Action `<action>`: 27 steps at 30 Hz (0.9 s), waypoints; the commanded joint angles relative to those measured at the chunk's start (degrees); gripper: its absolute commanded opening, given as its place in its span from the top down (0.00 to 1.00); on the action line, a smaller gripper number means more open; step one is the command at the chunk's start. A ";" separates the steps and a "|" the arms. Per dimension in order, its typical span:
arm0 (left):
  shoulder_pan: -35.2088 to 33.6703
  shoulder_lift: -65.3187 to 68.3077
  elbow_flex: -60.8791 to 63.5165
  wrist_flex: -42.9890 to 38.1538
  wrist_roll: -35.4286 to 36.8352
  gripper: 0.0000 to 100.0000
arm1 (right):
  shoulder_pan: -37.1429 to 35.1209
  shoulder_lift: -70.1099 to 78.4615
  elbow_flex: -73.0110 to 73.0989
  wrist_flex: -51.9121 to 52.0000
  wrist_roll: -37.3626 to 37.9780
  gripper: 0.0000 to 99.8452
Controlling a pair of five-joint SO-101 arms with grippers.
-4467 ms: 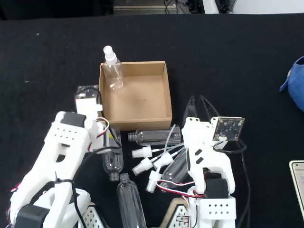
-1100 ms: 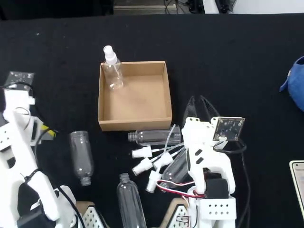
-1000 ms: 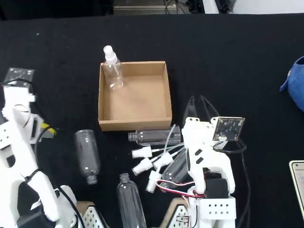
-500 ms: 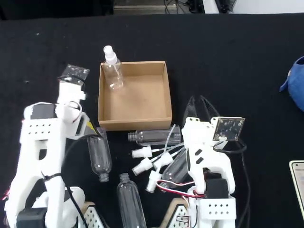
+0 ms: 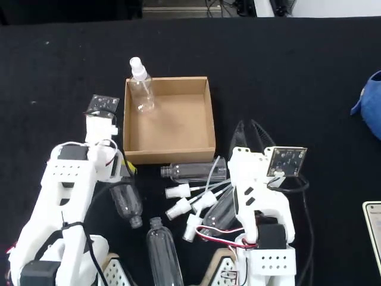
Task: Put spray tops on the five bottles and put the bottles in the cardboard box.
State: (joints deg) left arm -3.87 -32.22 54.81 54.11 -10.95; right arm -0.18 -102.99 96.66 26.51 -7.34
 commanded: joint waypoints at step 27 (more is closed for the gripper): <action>-17.98 -0.97 -24.31 34.46 -46.59 0.83 | 0.79 -5.41 -0.31 0.00 0.79 0.93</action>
State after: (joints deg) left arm -28.75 -32.22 33.63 82.07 -48.57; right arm -0.18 -102.99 96.66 26.51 -7.34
